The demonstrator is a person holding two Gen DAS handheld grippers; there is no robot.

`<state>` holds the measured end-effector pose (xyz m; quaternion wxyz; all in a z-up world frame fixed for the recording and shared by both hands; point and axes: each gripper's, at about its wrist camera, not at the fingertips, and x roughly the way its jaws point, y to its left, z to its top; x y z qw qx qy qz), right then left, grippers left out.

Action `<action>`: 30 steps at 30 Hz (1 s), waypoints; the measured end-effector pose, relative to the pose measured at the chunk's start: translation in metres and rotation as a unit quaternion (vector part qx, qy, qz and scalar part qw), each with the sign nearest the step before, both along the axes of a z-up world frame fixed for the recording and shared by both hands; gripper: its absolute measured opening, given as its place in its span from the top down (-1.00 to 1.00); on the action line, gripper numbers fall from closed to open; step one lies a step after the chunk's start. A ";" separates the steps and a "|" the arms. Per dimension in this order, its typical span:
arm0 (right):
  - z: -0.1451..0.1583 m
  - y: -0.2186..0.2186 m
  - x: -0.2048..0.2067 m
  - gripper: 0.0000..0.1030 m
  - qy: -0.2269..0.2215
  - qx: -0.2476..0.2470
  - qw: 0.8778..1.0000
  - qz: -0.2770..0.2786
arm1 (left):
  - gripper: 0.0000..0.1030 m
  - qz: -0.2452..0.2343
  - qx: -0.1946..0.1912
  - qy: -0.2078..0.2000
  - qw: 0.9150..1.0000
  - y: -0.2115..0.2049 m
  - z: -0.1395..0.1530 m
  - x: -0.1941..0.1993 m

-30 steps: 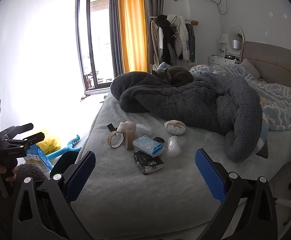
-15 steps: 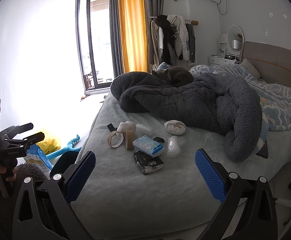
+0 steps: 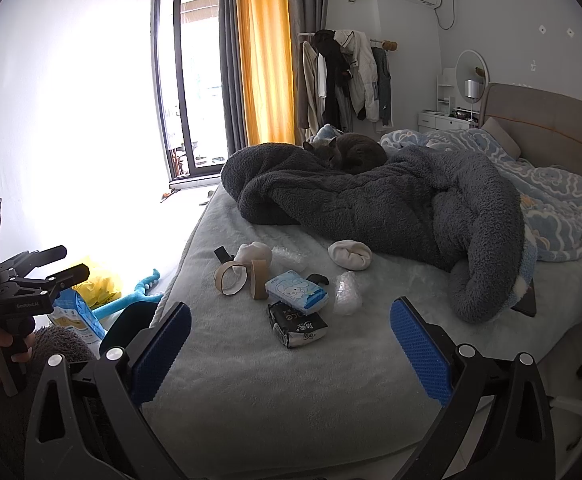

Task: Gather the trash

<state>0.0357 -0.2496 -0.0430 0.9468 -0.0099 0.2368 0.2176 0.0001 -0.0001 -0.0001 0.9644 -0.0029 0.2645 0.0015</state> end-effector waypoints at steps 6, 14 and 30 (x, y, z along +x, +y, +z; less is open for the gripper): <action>0.000 0.000 0.000 -0.95 0.000 0.000 1.000 0.000 | -0.94 0.000 0.000 0.000 1.000 0.000 0.000 0.000; 0.000 -0.001 -0.001 -0.95 -0.001 0.001 1.000 0.000 | -0.94 0.000 -0.001 0.000 1.000 0.000 0.000 0.000; -0.001 -0.001 0.028 -0.95 0.023 -0.016 0.999 0.047 | -0.93 -0.047 -0.004 -0.015 0.999 -0.010 0.020 0.011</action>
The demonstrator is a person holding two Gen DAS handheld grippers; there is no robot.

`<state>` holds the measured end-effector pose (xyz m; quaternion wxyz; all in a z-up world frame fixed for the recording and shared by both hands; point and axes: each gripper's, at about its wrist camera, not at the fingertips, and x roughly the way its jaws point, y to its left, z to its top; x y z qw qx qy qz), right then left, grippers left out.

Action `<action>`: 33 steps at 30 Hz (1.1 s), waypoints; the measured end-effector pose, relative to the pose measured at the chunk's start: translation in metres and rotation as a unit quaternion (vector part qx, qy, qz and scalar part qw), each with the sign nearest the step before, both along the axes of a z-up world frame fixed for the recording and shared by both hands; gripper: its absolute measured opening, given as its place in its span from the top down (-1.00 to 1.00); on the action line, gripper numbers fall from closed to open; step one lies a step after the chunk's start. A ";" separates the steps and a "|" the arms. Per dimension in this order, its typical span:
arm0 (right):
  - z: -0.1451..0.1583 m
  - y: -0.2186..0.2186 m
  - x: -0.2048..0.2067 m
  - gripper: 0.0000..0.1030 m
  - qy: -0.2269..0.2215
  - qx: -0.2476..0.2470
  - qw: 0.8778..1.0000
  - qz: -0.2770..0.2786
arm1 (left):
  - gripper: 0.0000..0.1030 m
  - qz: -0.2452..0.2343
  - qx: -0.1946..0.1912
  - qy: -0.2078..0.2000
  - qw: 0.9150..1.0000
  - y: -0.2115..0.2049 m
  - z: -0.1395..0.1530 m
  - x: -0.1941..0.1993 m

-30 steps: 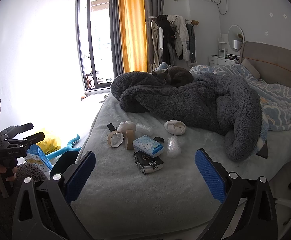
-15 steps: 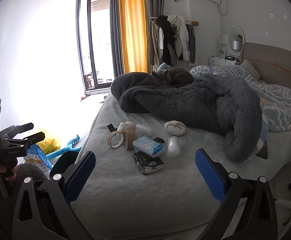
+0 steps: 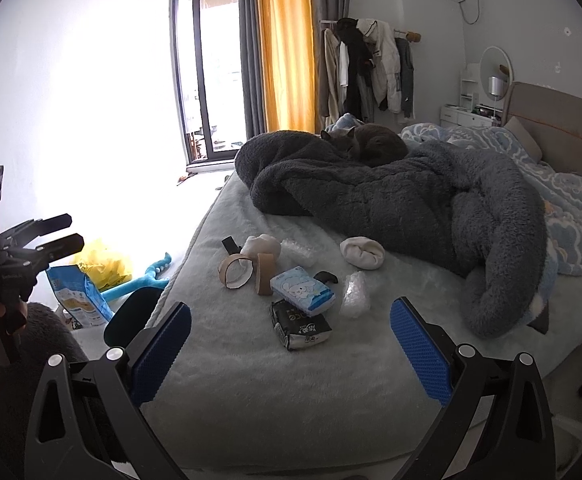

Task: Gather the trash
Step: 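Grasp the brown tape roll with the left tool while the right tool grasps the blue tissue pack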

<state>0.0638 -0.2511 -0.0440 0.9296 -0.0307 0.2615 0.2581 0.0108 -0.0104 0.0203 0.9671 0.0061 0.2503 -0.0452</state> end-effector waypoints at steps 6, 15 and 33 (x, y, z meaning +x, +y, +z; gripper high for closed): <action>-0.019 0.009 0.032 -0.90 0.017 -0.008 0.999 0.041 | -0.92 -0.028 0.011 0.018 0.999 -0.010 -0.015 0.024; -0.050 0.032 0.084 -0.79 0.049 -0.018 0.992 0.111 | -0.77 -0.074 0.005 0.073 0.995 -0.014 -0.048 0.069; -0.093 0.057 0.164 -0.55 0.123 -0.048 0.973 0.189 | -0.20 -0.115 -0.037 0.151 0.981 -0.030 -0.095 0.141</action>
